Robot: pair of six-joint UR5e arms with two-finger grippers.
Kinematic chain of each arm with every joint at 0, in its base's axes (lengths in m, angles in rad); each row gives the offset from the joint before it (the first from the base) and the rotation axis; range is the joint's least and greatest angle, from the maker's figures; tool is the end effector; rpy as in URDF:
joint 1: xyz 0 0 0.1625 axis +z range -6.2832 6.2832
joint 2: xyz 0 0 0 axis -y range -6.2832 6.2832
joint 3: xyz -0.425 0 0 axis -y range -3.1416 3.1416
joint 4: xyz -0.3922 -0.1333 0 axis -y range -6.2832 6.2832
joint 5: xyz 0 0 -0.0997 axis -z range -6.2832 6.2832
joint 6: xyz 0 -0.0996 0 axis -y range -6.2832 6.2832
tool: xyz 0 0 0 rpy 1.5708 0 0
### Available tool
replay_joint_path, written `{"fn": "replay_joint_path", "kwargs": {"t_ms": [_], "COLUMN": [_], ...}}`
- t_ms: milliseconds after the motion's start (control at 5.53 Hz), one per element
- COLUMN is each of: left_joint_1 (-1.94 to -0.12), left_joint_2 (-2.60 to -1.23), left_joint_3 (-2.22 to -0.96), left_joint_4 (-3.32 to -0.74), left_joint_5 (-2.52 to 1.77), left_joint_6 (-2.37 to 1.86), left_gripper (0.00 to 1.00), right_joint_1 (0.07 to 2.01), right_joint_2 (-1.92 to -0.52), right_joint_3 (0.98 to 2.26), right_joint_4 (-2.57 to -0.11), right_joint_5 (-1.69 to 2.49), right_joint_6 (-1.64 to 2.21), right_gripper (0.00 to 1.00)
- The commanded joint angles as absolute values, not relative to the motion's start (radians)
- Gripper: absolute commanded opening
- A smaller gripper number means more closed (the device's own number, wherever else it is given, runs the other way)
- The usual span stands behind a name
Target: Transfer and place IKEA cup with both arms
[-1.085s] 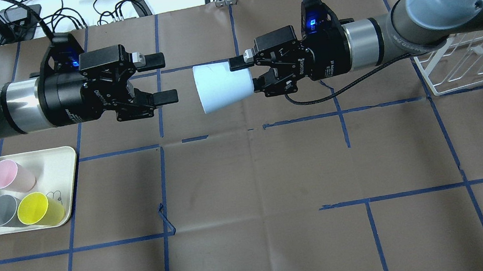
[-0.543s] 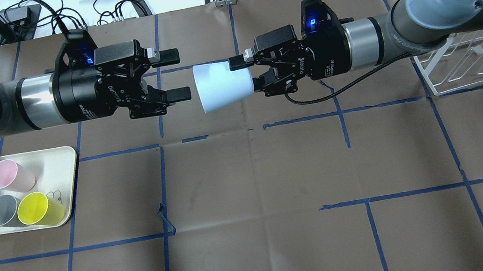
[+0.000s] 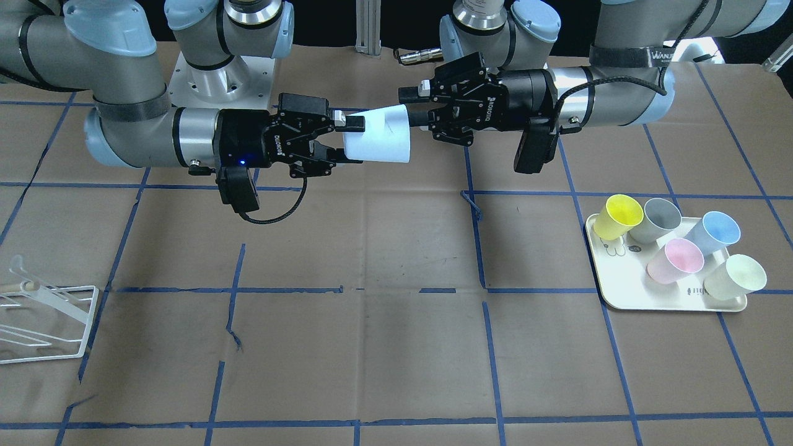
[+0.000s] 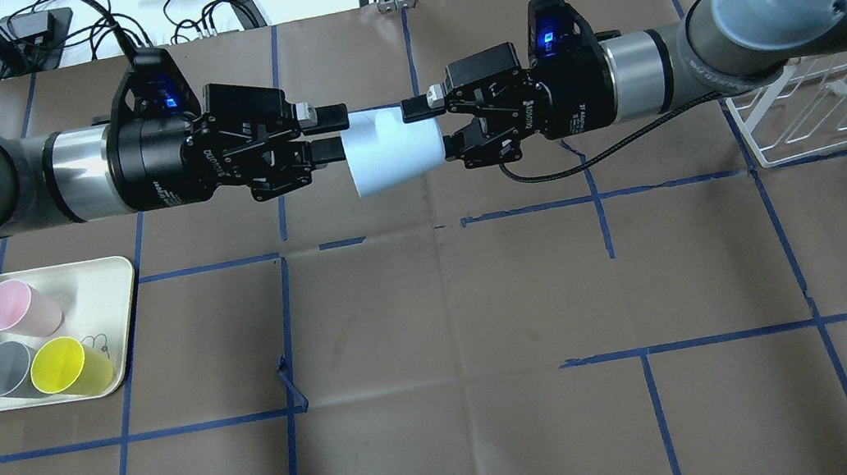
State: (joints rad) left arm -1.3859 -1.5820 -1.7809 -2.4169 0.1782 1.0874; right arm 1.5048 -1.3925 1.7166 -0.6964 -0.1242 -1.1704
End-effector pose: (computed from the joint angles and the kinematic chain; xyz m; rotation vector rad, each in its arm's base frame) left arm -0.1502 -0.4554 0.4055 0.0125 -1.6565 0.0317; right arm 0.2005 -0.4862 0.3585 -0.0154 1.6162 0.0622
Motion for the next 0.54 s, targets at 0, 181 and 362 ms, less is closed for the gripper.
{"fn": "replay_joint_path", "kwargs": {"t_ms": [0,181,362], "left_joint_1": [-1.387,-1.387,-1.387], "left_joint_2": [-1.577,-1.571,-1.571], "left_joint_3": [-1.781,-1.779,-1.779], "left_joint_4": [-2.416,-2.416,-2.416], "left_joint_5": [0.176,0.175,0.173], "left_joint_6": [1.085,1.077,1.069], "left_gripper": [0.00,0.00,0.00], "right_joint_1": [1.505,1.503,1.502], "right_joint_2": [-1.393,-1.391,-1.391], "right_joint_3": [1.717,1.715,1.715], "right_joint_4": [-0.696,-0.696,-0.696], "right_joint_5": [-0.123,-0.123,-0.121], "right_joint_6": [-1.170,-1.170,-1.169], "right_gripper": [0.54,0.54,0.58]}}
